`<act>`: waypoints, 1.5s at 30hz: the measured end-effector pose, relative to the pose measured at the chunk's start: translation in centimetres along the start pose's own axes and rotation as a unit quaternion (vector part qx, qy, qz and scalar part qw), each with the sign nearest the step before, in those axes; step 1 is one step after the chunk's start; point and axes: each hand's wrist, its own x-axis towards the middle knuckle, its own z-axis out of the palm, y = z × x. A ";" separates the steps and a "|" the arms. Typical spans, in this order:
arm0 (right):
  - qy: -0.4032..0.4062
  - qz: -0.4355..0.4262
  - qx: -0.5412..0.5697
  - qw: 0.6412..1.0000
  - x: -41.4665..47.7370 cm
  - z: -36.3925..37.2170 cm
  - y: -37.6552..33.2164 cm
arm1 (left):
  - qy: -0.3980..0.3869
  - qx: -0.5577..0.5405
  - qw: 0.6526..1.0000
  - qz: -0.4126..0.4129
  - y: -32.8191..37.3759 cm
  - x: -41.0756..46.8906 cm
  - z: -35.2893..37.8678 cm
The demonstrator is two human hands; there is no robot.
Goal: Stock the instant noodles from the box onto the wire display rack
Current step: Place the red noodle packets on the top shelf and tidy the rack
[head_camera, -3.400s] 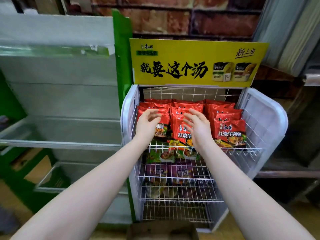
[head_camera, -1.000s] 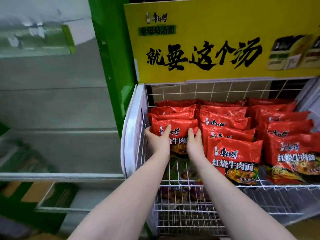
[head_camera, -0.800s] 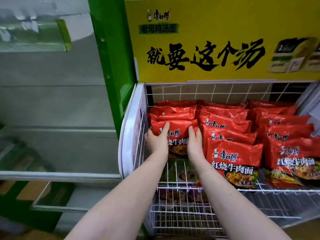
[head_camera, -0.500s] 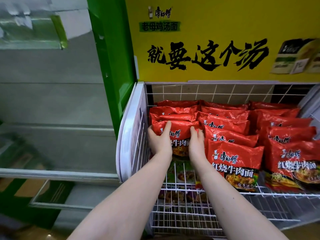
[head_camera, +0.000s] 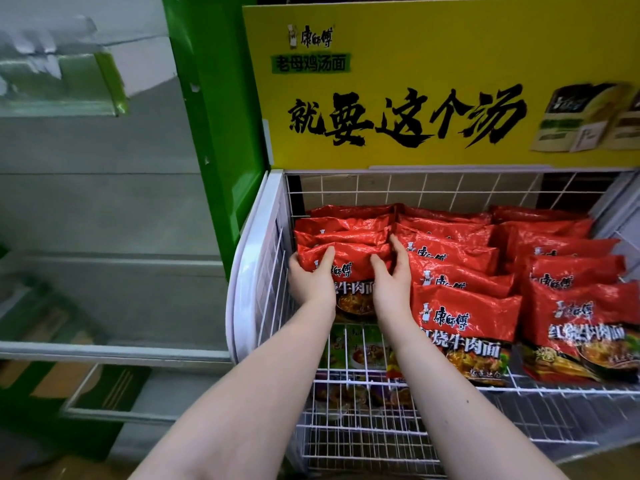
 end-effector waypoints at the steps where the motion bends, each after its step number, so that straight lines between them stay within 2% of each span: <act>1: 0.000 -0.024 -0.011 1.000 0.2 0.0 -0.3 | 0.001 0.010 1.000 0.001 0.1 0.0 0.0; 4: -0.001 -0.047 -0.082 0.996 1.5 0.2 -1.3 | 0.004 0.029 1.000 -0.004 0.3 0.0 0.1; 7: -0.019 -0.024 -0.159 0.987 3.3 0.6 -2.2 | -0.007 0.026 1.000 -0.014 0.6 0.0 0.2; 13: -0.027 0.030 -0.170 0.985 4.6 0.6 -2.5 | -0.047 -0.001 0.998 -0.029 0.9 0.2 0.4; 19: -0.067 -0.018 -0.253 0.965 4.1 0.2 -3.1 | -0.025 0.015 0.999 -0.027 0.8 0.3 0.4; 23: -0.039 -0.041 -0.300 0.952 3.8 0.1 -3.8 | -0.011 0.041 0.998 -0.035 1.2 0.6 0.3; 28: 0.000 -0.096 -0.256 0.962 3.4 -0.8 -6.4 | -0.016 0.072 0.996 -0.048 1.8 0.7 0.4; 34: -0.029 -0.098 -0.237 0.966 1.8 -3.5 -7.9 | -0.008 0.152 0.985 0.075 4.3 -2.0 0.5; 40: -0.025 -0.133 -0.193 0.972 -0.7 -7.6 -9.1 | -0.023 0.161 0.968 0.191 6.2 -6.9 1.0; 45: -0.038 -0.153 -0.183 0.970 -3.2 -10.7 -9.1 | -0.046 0.130 0.968 0.211 6.3 -11.4 1.5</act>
